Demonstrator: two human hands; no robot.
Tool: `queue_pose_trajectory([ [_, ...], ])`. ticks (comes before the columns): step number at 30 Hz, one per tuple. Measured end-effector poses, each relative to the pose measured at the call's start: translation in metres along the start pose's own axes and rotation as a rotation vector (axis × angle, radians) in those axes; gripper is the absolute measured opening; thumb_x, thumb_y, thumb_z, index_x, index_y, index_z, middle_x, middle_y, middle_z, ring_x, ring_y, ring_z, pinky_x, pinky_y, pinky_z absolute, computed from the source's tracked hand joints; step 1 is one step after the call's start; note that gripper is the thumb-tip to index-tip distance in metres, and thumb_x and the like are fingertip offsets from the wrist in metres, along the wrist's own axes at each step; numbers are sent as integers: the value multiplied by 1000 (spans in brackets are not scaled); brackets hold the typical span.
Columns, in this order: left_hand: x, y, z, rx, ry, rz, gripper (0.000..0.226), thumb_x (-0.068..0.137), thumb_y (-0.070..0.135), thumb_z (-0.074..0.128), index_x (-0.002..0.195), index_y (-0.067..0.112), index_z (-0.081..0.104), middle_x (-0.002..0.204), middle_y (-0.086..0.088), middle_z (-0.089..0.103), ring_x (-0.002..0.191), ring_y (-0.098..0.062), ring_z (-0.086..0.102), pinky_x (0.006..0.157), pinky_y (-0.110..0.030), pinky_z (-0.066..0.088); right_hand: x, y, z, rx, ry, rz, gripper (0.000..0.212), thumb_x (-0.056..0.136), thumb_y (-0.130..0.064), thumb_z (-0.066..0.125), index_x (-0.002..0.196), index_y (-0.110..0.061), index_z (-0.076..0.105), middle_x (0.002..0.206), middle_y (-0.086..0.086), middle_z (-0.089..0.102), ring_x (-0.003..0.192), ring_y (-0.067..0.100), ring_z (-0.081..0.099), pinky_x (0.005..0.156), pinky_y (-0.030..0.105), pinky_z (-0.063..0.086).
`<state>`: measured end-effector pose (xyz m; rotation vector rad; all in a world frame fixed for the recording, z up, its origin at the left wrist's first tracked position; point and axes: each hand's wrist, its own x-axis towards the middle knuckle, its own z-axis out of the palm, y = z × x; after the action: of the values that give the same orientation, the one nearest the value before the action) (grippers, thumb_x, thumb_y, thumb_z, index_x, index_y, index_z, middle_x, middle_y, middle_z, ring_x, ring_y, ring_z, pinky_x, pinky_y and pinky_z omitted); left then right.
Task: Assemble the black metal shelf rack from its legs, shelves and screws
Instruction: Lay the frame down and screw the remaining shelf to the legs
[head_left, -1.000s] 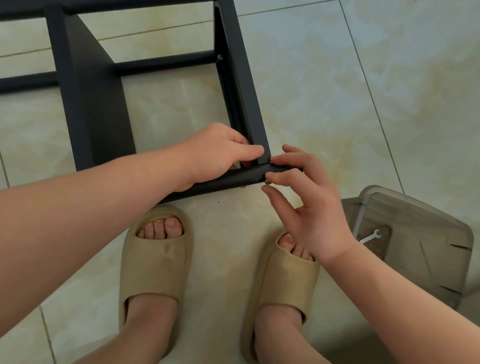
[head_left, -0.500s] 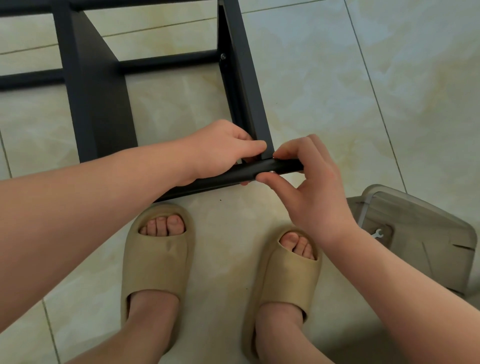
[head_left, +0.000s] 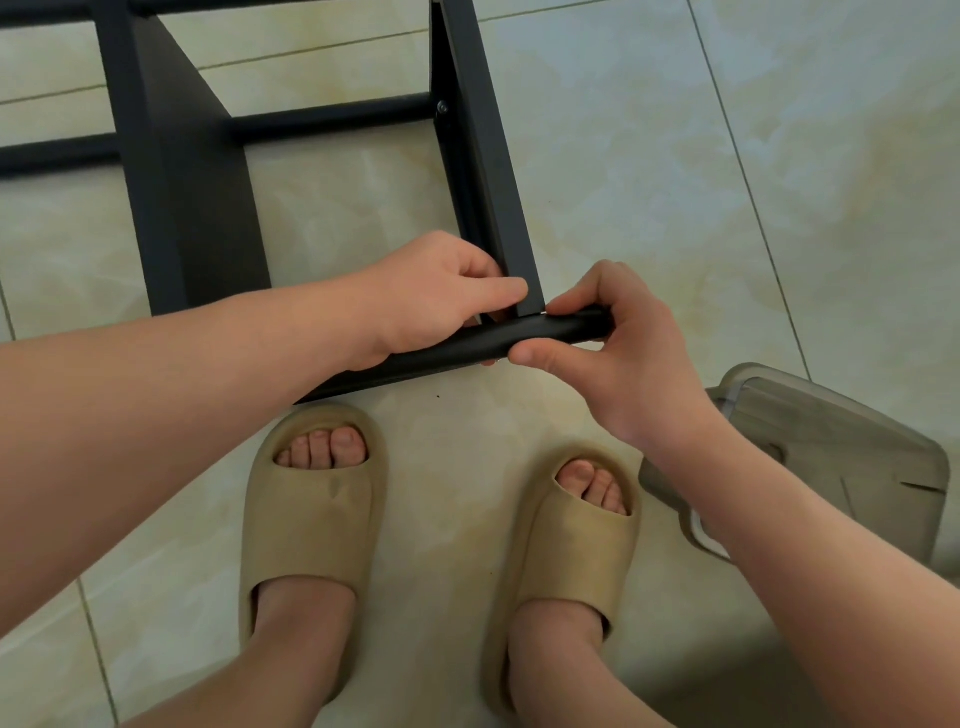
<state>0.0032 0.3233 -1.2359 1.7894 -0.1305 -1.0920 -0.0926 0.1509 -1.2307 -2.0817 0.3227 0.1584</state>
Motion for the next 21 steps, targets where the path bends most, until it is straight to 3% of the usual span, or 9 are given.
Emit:
queue_pose_trajectory([
  [5,-1,0,-3,37,-50,-35,30,96,35,63,89,7,70,77,-14,74,59,-14,67,52,-19,48,-3,0,3,23,-10,24,45,67,-29,94,82,-27,52,85,-5,57,72,1,48,67,13,38],
  [11,0,5,-4,111,-94,-92,35,96,40,61,98,7,72,96,-13,76,84,-30,70,80,-39,55,-11,0,6,-12,58,-26,48,65,-34,93,89,-13,57,88,-3,60,78,0,52,68,11,40],
  [16,-1,9,-1,144,-92,-88,36,97,40,59,93,6,72,78,-4,76,63,-13,66,67,-27,49,-10,-1,6,-29,33,-36,49,65,-35,93,89,-12,57,88,0,60,80,9,51,68,13,40],
  [21,-1,5,1,115,-65,-73,37,99,40,57,89,8,72,71,-5,74,56,-9,64,57,-20,47,-12,1,7,84,25,97,53,57,-58,85,89,-28,54,83,-10,63,65,8,55,61,23,50],
])
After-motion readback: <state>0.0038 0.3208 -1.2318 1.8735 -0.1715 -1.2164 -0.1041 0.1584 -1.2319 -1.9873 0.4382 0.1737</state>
